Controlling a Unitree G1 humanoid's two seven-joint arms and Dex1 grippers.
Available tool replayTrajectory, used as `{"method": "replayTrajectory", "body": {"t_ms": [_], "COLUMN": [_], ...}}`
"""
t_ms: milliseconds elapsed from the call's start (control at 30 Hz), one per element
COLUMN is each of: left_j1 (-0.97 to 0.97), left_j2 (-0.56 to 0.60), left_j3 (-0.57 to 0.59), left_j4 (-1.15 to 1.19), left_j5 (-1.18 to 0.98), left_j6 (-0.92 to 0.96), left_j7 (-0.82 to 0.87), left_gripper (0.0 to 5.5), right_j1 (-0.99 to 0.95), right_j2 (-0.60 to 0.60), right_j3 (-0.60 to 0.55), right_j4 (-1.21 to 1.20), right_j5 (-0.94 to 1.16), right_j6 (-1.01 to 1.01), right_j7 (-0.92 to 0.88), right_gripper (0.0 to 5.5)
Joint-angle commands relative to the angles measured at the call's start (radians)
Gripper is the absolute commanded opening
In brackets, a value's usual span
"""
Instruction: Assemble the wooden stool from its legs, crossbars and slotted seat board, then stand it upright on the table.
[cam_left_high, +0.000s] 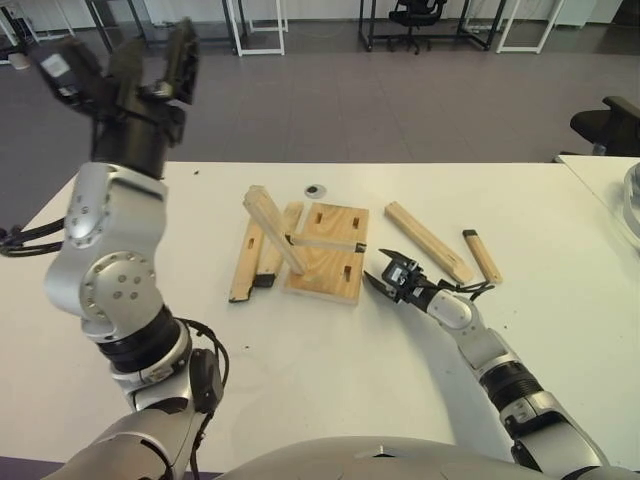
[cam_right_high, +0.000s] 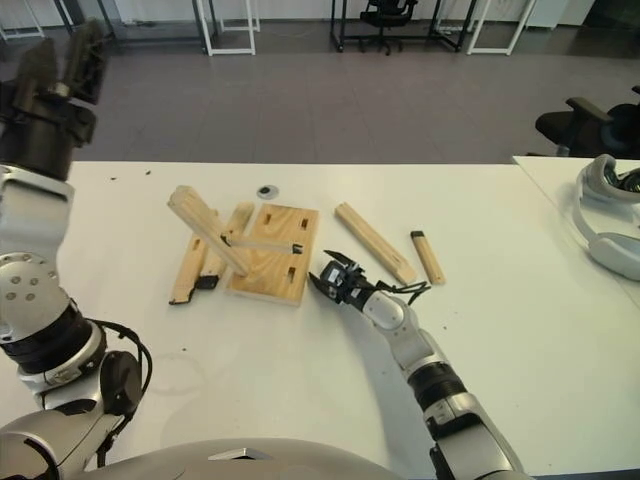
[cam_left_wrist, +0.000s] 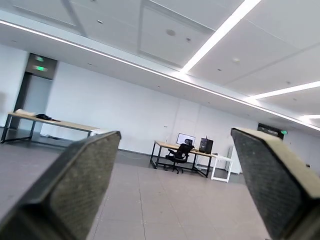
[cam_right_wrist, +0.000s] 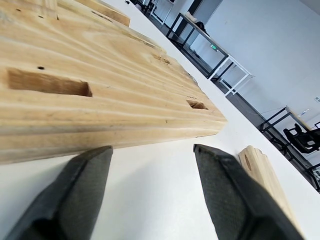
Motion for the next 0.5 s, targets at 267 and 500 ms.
{"method": "replayTrajectory", "body": {"t_ms": [267,500], "left_j1": [0.417,0.413], "left_j2": [0.096,0.019], "left_j3": [-0.428,-0.578], "left_j4": [0.430,0.634], "left_j5": [0.356,0.464], "left_j6": [-0.141,-0.244], "left_j7": [-0.248,-0.317], "left_gripper": [4.08,4.08], "right_j1": [0.012,0.006], "right_j2": [-0.019,-0.023], "right_j3": [-0.021,-0.032], "right_j4": [0.110,0.147], "right_j5": [-0.021,-0.017], "right_j6": [0.018,0.003], "right_j7": [0.009,0.014], "right_gripper": [3.02,3.02]}}
